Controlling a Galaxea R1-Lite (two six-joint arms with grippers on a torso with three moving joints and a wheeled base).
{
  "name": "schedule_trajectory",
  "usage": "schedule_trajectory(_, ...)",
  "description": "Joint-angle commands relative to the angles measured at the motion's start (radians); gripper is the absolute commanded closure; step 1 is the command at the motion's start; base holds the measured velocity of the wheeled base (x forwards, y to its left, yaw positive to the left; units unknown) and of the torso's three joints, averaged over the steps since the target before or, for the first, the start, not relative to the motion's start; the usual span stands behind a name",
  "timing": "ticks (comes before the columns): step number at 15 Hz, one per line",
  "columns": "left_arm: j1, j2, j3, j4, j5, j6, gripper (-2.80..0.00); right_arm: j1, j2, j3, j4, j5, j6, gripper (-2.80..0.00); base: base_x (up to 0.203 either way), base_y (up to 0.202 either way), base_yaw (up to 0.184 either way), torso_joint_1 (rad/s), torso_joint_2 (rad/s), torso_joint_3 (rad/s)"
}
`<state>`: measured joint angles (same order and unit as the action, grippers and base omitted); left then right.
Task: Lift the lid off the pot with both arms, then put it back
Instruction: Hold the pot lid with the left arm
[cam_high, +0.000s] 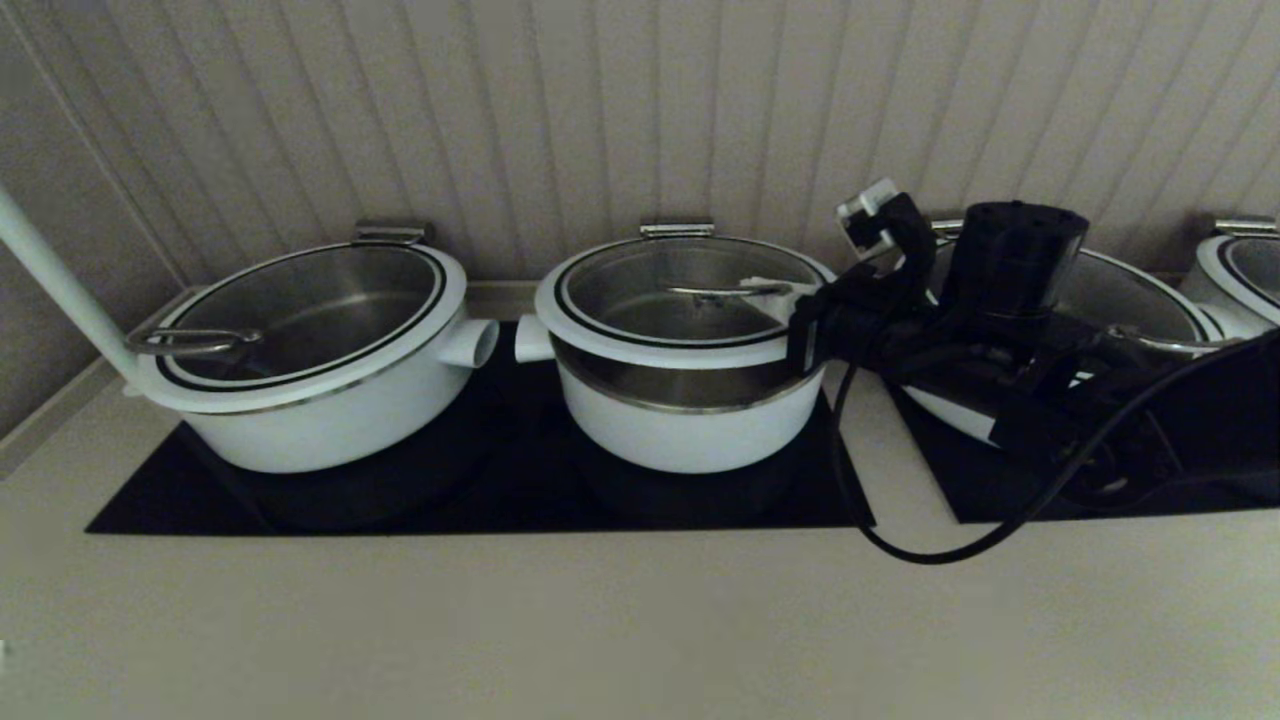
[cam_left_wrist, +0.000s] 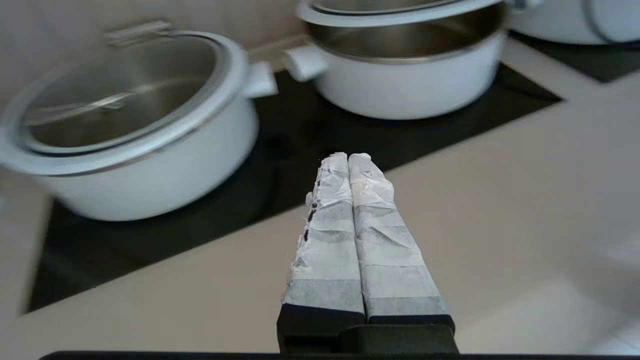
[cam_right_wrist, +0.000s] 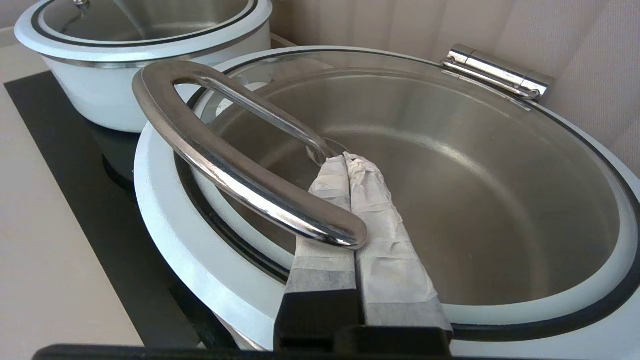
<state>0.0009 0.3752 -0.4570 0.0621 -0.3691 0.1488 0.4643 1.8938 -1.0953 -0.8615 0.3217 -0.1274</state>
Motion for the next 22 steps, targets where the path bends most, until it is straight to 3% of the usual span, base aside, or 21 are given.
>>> schedule_trajectory(1,0.001,0.088,-0.013,-0.005,-0.039,-0.011,0.0,0.001,0.004,-0.002,-0.005,0.002,-0.001,0.0,0.0,0.0,0.0,0.0,0.0,0.0)
schedule_trajectory(5,-0.001,0.23,-0.002,-0.079,-0.15,-0.019,0.0,0.001,0.007,-0.046,0.031,0.002,0.0,0.0,0.0,0.0,0.0,0.0,0.0,0.0)
schedule_trajectory(7,-0.029,0.336,0.005,-0.169,-0.175,-0.015,0.0,0.001,0.019,-0.064,0.035,0.002,0.0,0.0,0.0,0.0,0.0,0.0,0.0,0.0)
schedule_trajectory(12,-0.174,0.609,0.024,-0.421,-0.181,-0.018,0.0,0.001,0.03,-0.067,0.033,0.002,0.0,0.0,0.0,0.0,0.0,0.0,0.0,0.0)
schedule_trajectory(15,-0.206,0.731,0.028,-0.507,-0.179,-0.031,0.0,0.001,0.034,-0.067,0.03,0.002,0.0,0.0,0.0,0.0,0.0,0.0,0.0,0.0)
schedule_trajectory(18,-0.242,0.826,0.027,-0.596,-0.176,-0.082,0.0,0.001,0.037,-0.069,0.029,0.002,0.0,0.0,0.0,0.0,0.0,0.0,0.0,0.0)
schedule_trajectory(22,-0.301,0.928,0.036,-0.671,-0.161,-0.083,0.0,0.001,0.043,-0.083,0.03,0.001,0.0,0.0,0.0,0.0,0.0,0.0,0.0,0.0)
